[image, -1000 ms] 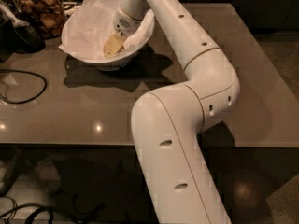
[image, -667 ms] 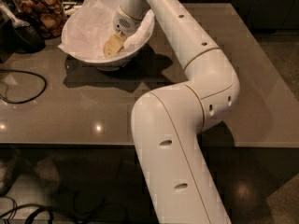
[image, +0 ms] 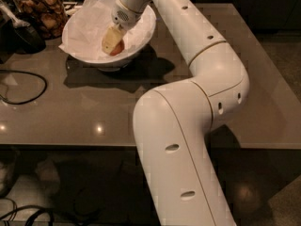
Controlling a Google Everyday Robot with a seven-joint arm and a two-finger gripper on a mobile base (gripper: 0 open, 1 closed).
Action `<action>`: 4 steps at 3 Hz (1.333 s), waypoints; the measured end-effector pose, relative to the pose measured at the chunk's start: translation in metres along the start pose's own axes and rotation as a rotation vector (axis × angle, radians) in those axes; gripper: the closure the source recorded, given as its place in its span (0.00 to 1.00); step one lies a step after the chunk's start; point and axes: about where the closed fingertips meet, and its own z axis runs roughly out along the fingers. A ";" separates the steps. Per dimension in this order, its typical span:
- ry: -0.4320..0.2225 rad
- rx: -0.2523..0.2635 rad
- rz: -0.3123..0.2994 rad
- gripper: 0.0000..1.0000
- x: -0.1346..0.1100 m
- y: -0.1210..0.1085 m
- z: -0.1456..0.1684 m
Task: Pick apple from white bowl
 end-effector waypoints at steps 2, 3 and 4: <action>-0.067 0.044 -0.077 1.00 -0.036 0.044 -0.089; -0.139 0.044 -0.137 1.00 -0.053 0.079 -0.138; -0.197 0.052 -0.185 1.00 -0.060 0.112 -0.177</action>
Offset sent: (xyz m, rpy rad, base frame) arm -0.1160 -0.0175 0.1850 0.1226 -0.1669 0.1325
